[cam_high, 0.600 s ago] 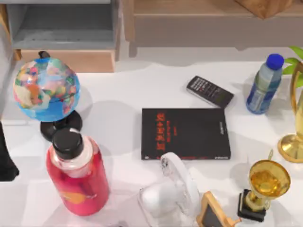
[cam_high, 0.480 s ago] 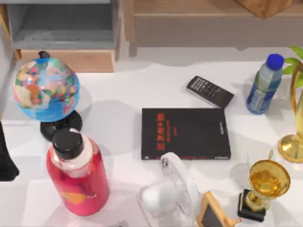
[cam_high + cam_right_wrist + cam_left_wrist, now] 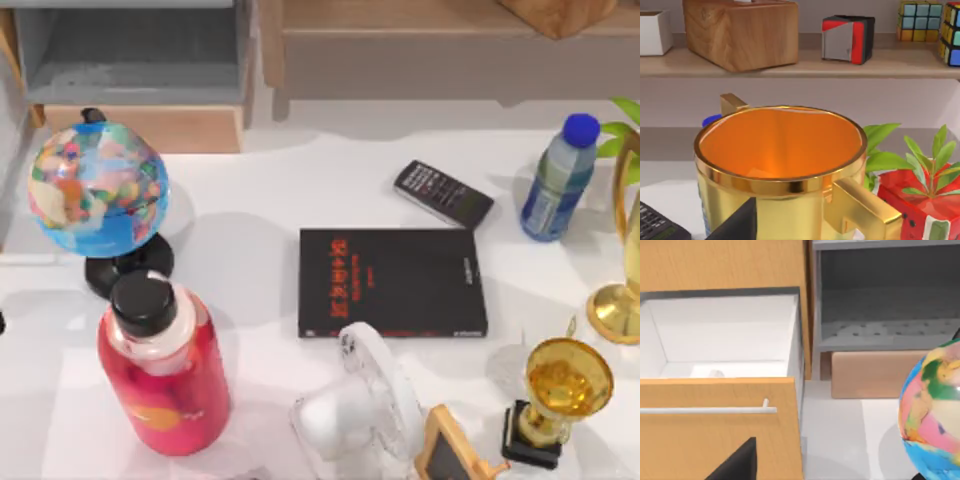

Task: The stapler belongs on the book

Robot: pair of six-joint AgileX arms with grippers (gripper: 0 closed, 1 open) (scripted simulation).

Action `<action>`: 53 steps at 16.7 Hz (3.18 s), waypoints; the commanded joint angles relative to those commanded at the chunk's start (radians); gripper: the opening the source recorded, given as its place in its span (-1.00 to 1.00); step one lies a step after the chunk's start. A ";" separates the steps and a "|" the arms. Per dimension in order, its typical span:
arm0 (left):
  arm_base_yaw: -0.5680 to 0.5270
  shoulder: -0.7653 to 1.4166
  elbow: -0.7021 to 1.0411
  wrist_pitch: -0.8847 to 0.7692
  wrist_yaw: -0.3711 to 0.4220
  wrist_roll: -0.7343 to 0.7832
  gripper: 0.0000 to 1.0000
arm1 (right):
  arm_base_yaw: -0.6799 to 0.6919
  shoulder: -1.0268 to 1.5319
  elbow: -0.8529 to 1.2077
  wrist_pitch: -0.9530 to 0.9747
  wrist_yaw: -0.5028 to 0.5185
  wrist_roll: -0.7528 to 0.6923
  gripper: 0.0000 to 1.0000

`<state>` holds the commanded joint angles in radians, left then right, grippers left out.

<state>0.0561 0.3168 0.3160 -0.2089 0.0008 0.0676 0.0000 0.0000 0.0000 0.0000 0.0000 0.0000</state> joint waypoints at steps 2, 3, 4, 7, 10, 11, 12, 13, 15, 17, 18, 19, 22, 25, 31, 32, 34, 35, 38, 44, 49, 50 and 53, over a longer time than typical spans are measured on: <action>0.026 0.159 0.156 -0.100 0.001 0.031 1.00 | 0.000 0.000 0.000 0.000 0.000 0.000 1.00; 0.039 0.246 0.241 -0.154 0.002 0.047 1.00 | 0.000 0.000 0.000 0.000 0.000 0.000 1.00; 0.053 0.340 0.332 -0.210 0.002 0.064 1.00 | 0.000 0.000 0.000 0.000 0.000 0.000 1.00; 0.098 0.644 0.626 -0.388 0.005 0.117 1.00 | 0.000 0.000 0.000 0.000 0.000 0.000 1.00; 0.145 0.969 0.943 -0.571 0.008 0.170 1.00 | 0.000 0.000 0.000 0.000 0.000 0.000 1.00; 0.161 1.079 1.051 -0.632 0.009 0.187 1.00 | 0.000 0.000 0.000 0.000 0.000 0.000 1.00; 0.177 1.188 1.159 -0.692 0.010 0.204 1.00 | 0.000 0.000 0.000 0.000 0.000 0.000 1.00; 0.192 1.295 1.267 -0.751 0.012 0.221 1.00 | 0.000 0.000 0.000 0.000 0.000 0.000 1.00; 0.219 1.504 1.481 -0.865 0.016 0.252 1.00 | 0.000 0.000 0.000 0.000 0.000 0.000 1.00; 0.243 1.702 1.685 -0.972 0.020 0.280 1.00 | 0.000 0.000 0.000 0.000 0.000 0.000 1.00; 0.254 1.796 1.782 -1.023 0.022 0.293 1.00 | 0.000 0.000 0.000 0.000 0.000 0.000 1.00; 0.263 1.885 1.876 -1.070 0.024 0.304 1.00 | 0.000 0.000 0.000 0.000 0.000 0.000 1.00; 0.282 2.120 2.125 -1.192 0.032 0.333 1.00 | 0.000 0.000 0.000 0.000 0.000 0.000 1.00; 0.286 2.290 2.313 -1.277 0.040 0.354 1.00 | 0.000 0.000 0.000 0.000 0.000 0.000 1.00; 0.275 2.391 2.442 -1.320 0.048 0.367 1.00 | 0.000 0.000 0.000 0.000 0.000 0.000 1.00; 0.275 2.391 2.442 -1.320 0.048 0.367 1.00 | 0.000 0.000 0.000 0.000 0.000 0.000 1.00; 0.279 2.391 2.439 -1.319 0.047 0.367 1.00 | 0.000 0.000 0.000 0.000 0.000 0.000 1.00; 0.279 2.390 2.437 -1.318 0.047 0.367 1.00 | 0.000 0.000 0.000 0.000 0.000 0.000 1.00; 0.282 2.364 2.384 -1.292 0.052 0.376 1.00 | 0.000 0.000 0.000 0.000 0.000 0.000 1.00; 0.289 2.286 2.209 -1.188 0.049 0.384 1.00 | 0.000 0.000 0.000 0.000 0.000 0.000 1.00; 0.287 2.283 2.136 -1.129 0.045 0.374 1.00 | 0.000 0.000 0.000 0.000 0.000 0.000 1.00; 0.286 2.293 2.134 -1.118 0.045 0.371 1.00 | 0.000 0.000 0.000 0.000 0.000 0.000 1.00; 0.276 2.332 2.143 -1.082 0.046 0.364 1.00 | 0.000 0.000 0.000 0.000 0.000 0.000 1.00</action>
<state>0.3324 2.6488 2.4593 -1.2908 0.0467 0.4315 0.0000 0.0000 0.0000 0.0000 0.0000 0.0000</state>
